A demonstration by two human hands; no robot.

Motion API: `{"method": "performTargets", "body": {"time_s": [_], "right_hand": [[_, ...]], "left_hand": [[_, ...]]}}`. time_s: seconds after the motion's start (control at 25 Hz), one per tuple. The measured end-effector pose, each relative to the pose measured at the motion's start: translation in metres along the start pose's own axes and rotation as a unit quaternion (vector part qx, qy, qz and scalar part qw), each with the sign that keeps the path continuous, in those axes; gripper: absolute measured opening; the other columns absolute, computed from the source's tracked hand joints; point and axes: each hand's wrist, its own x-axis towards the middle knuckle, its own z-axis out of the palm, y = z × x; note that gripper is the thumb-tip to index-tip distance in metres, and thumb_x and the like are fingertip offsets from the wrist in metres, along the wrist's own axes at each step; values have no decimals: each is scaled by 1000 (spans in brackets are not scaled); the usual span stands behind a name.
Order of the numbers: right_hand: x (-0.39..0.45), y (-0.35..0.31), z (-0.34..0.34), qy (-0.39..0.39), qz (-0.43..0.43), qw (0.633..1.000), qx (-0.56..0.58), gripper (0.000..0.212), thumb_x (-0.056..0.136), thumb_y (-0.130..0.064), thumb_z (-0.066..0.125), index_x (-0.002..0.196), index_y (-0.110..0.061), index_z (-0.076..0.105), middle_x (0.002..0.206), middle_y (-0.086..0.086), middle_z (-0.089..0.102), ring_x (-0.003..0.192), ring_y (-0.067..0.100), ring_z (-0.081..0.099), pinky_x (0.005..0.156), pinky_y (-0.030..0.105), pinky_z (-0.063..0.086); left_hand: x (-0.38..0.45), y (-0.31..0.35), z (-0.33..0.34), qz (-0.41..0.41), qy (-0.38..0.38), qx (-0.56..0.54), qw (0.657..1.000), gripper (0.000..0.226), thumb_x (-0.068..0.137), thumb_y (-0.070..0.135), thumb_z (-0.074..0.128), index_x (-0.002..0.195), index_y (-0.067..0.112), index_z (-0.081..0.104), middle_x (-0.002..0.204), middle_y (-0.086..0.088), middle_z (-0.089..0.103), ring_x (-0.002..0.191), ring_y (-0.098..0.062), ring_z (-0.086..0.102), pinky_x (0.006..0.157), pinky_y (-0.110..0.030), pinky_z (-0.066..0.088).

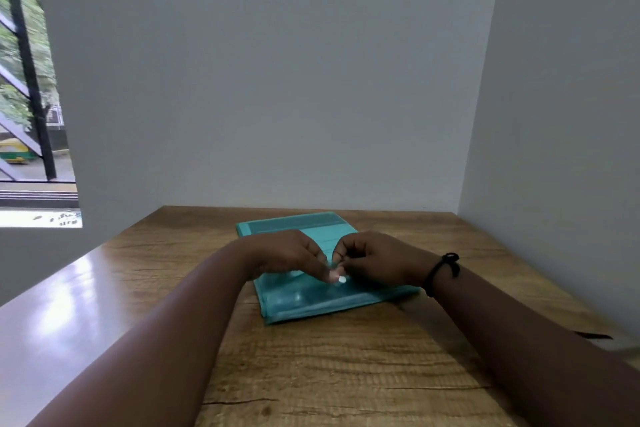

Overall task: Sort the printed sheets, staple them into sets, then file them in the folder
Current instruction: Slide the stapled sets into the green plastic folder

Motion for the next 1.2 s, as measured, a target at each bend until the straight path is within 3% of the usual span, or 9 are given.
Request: {"method": "performTargets", "body": {"time_s": [0.08,0.12,0.2,0.32,0.44,0.68,0.8,0.88,1.2], "right_hand": [[2,5,5,10,2,999,39,14,88,-19,63,83,-32,62,80,-13,63,74,4,53,76,25,43],[2,7,6,14,4,998,55,14,89,-18,63,83,-31,63,79,-14,63,74,3,53,77,26,43],[2,9,4,7,17,996,87,9,89,-21,64,89,-30,66,83,-12,67,78,3,55,81,27,45],[-3,10,-6,-55,39,988,138,16,88,-21,66,104,-22,70,107,1,72,92,8,61,91,25,47],[-2,10,-9,-81,58,986,132,16,82,-17,73,98,-17,73,102,1,73,88,7,64,85,21,49],[24,1,-8,-111,128,981,96,11,74,-15,80,81,-19,74,85,-4,72,86,11,62,88,30,50],[32,1,-10,-123,152,977,85,12,72,-17,80,83,-18,76,95,3,73,95,19,63,101,41,47],[35,0,-8,-117,158,978,67,14,71,-19,81,85,-18,77,99,2,74,103,23,64,102,44,47],[32,-23,-6,-123,169,965,-156,35,83,-40,70,114,-25,70,123,-3,63,112,18,55,100,36,42]], "left_hand": [[-2,4,-2,1,14,25,1000,30,68,42,83,83,17,74,91,5,72,94,-14,63,92,-34,48],[-2,5,-3,-4,23,34,999,25,71,40,82,73,18,70,78,7,67,82,-13,60,80,-29,46],[-4,5,-7,-16,35,31,999,29,73,39,81,63,21,61,64,10,57,69,-10,51,68,-25,40],[-6,2,-11,-52,7,-17,998,28,76,37,80,65,22,59,55,11,58,59,-10,53,59,-22,43],[-2,-3,-9,-92,17,-17,996,29,77,40,78,69,21,58,53,10,57,49,-8,52,50,-18,42],[2,-17,-7,-107,-8,-64,992,24,75,36,81,78,22,61,69,3,59,56,-11,51,51,-22,36],[4,-19,-8,-106,-14,-85,991,24,73,33,83,78,21,63,72,1,60,60,-12,53,54,-24,38],[5,-19,-8,-114,-17,-87,990,24,73,31,83,80,20,62,73,1,62,60,-12,55,53,-22,41],[4,-15,-7,-136,-2,-87,987,26,72,29,84,80,16,63,67,3,67,55,-10,63,48,-18,46]]}}
